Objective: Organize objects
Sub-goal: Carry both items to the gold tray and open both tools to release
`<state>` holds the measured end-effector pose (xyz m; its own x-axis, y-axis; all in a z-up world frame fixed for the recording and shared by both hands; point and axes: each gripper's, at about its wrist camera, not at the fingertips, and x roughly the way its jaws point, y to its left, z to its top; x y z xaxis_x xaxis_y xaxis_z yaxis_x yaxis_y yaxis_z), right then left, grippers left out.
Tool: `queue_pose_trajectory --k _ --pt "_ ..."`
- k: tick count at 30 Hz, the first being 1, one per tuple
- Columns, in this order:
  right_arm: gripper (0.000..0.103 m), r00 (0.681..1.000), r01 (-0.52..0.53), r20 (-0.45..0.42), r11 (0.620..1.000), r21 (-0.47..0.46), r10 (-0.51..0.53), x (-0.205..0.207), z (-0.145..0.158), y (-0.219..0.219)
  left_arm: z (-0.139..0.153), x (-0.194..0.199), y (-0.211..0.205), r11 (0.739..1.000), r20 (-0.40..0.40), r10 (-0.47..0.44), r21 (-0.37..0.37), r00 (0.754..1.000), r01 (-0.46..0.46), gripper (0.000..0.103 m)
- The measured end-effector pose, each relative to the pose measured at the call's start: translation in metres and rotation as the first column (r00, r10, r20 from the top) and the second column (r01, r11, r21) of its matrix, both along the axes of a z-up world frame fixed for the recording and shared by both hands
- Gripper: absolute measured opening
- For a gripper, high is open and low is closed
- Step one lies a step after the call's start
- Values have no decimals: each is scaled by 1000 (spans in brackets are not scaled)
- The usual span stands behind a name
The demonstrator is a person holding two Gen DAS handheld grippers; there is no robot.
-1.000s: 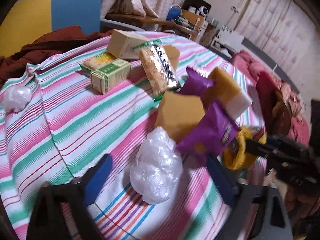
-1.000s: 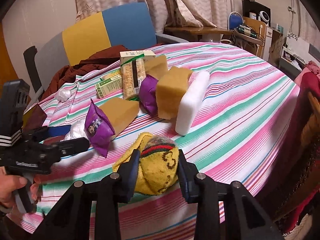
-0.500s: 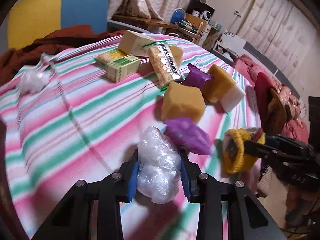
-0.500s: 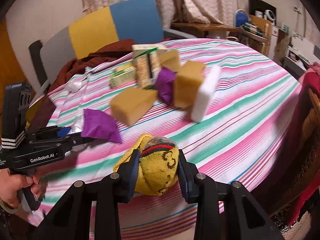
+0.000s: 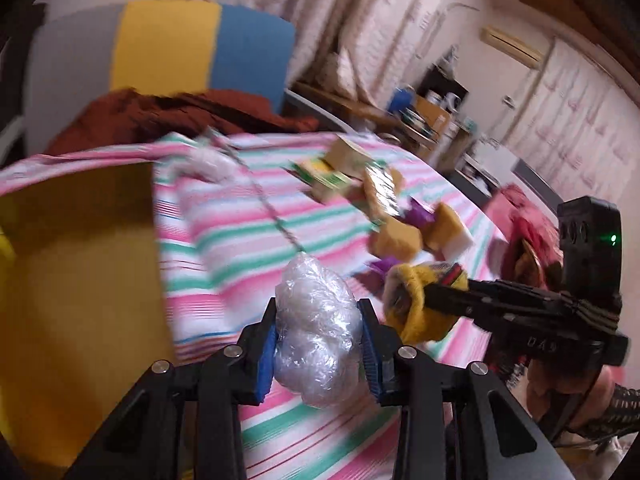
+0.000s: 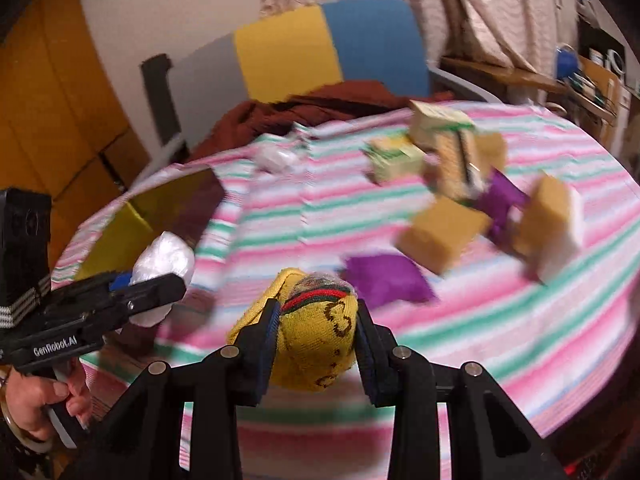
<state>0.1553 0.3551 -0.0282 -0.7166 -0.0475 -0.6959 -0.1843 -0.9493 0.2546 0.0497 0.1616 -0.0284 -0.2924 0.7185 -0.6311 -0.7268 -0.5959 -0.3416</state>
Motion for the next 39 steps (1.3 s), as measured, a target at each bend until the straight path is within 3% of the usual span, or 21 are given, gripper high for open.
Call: queue_pose_trajectory --k 5,10,16,23,25,26,27,29,39 --pt "35 992 -109 -63 994 -13 108 -31 22 -39 11 -21 -62 989 0 141 33 990 -141 37" --pt "35 966 -249 -80 968 -43 245 -65 31 -90 4 -46 -113 963 11 269 -1 963 -269 37" --pt "35 945 -326 -7 943 -71 326 -134 22 -134 -5 -95 -144 930 27 360 -80 932 -357 37" --pt "38 944 -302 93 943 -142 317 -236 0 -161 -19 -165 -161 894 95 441 -131 893 -428 38" --pt "40 949 -290 76 943 -162 305 -254 -3 -165 -22 -180 -164 876 105 476 -146 873 -460 46" --pt "45 953 -281 70 946 -163 295 -259 -3 -165 -24 -188 -167 864 111 497 -150 860 -480 63" --pt "47 959 -264 60 952 -155 276 -264 -2 -165 -25 -194 -169 849 113 523 -153 845 -505 87" --pt "48 967 -243 36 957 -158 252 -265 2 -161 -23 -200 -176 819 99 570 -149 816 -555 103" --pt "51 973 -230 -24 964 -136 229 -219 15 -137 -6 -188 -181 772 45 633 -109 773 -626 103"
